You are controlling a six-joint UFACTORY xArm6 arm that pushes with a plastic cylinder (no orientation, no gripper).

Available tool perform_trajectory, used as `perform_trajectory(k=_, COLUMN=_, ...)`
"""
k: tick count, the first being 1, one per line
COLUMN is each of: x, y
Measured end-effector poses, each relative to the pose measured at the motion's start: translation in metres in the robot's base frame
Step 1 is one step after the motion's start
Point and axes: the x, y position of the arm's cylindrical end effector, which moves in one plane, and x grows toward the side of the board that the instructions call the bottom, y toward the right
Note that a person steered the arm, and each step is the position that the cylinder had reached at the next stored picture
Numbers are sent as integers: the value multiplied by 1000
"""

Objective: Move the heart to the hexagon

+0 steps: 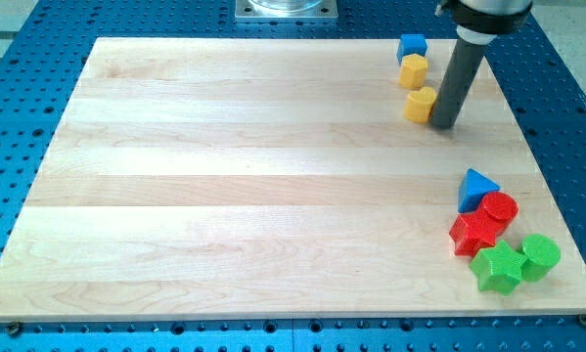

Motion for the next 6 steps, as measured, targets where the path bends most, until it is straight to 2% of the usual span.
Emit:
perform_trajectory(k=1, x=25, y=-1)
perform_trajectory(k=2, x=23, y=-43)
perform_trajectory(k=4, x=1, y=-56)
perform_trajectory(k=5, x=-1, y=-27)
perform_trajectory(k=6, x=31, y=-19)
